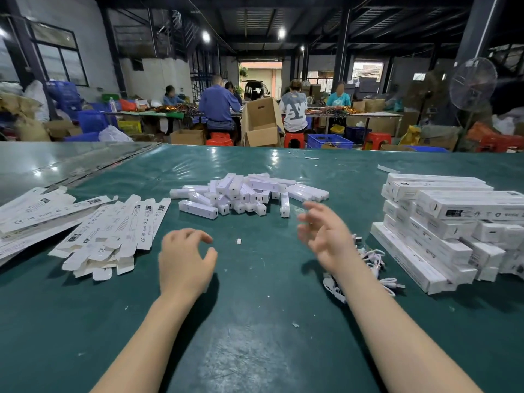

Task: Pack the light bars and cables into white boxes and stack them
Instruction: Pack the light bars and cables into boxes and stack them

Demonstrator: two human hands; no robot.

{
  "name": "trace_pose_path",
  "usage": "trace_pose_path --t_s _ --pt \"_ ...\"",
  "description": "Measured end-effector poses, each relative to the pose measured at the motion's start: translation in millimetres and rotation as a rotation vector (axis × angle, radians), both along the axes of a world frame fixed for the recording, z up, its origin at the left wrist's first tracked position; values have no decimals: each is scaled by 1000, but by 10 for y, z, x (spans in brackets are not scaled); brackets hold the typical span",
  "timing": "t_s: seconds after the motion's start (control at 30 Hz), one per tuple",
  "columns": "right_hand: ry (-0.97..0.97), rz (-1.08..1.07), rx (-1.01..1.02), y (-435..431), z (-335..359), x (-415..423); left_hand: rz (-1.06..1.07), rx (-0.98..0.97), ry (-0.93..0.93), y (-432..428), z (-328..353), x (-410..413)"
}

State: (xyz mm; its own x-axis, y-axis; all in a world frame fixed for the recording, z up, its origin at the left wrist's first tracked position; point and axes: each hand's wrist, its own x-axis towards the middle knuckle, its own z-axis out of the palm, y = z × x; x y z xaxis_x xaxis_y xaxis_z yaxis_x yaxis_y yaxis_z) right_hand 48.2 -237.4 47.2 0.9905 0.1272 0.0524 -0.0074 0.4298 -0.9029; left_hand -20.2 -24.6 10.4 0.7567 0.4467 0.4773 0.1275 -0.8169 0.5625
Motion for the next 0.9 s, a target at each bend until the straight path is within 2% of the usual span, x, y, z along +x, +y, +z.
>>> trace_pose_path --t_s 0.03,0.1,0.13,0.17,0.27,0.37,0.47,0.63,0.77,0.9 --pt "-93 -11 -301 84 -90 -19 83 33 49 64 2 -4" --pt "-386 -38 -1049 209 -312 -22 216 76 190 180 10 -12" --pt "-537 -36 -1324 245 -391 -40 259 79 269 233 10 -16" --pt "-628 -5 -1445 272 -437 -63 286 60 339 285 9 -21" --pt "-645 54 -1378 319 -448 -116 312 -60 508 424 1 -59" --pt "-625 57 -1344 313 -441 -107 329 11 652 455 20 -81" --pt "-604 70 -1321 302 -445 -96 337 71 605 415 58 -62" --pt "-596 68 -1310 298 -446 -90 348 40 547 362 45 -48" --pt "-588 75 -1313 301 -439 -97 340 99 567 375 38 -57" --pt "-591 75 -1310 307 -437 -104 286 29 400 399 23 -58"
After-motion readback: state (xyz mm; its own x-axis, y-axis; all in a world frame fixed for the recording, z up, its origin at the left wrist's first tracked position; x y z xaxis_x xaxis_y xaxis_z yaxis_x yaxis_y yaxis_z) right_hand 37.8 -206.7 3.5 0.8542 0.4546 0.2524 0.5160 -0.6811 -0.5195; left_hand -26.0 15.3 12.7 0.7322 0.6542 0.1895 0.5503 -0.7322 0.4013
